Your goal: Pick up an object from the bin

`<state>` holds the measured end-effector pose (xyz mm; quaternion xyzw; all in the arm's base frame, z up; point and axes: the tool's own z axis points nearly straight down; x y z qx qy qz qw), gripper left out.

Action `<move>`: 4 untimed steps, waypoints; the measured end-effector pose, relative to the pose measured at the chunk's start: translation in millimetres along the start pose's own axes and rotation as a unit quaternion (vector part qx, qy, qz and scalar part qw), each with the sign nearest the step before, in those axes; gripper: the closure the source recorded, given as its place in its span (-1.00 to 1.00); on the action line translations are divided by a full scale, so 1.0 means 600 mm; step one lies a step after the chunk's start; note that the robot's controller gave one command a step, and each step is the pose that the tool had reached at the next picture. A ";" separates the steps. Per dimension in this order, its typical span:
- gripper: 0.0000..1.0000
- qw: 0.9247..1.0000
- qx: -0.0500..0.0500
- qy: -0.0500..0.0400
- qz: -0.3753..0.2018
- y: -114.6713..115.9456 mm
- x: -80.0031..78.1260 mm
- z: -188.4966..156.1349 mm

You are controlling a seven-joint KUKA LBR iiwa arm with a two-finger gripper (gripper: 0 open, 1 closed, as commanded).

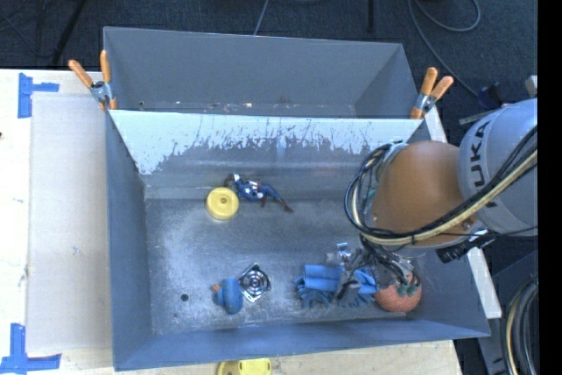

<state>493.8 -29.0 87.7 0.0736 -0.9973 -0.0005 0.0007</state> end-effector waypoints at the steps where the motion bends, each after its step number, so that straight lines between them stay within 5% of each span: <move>1: 1.00 1.000 0.000 0.000 0.001 0.000 0.000 0.000; 2: 1.00 1.000 0.000 0.000 -0.003 0.022 0.000 -0.140; 3: 1.00 1.000 0.000 0.000 -0.002 0.022 0.000 -0.140; 4: 1.00 1.000 0.001 -0.005 -0.010 0.018 -0.009 -0.452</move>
Offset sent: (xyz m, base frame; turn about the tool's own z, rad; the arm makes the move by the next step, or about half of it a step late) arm -0.0022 0.0132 0.0849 -0.0080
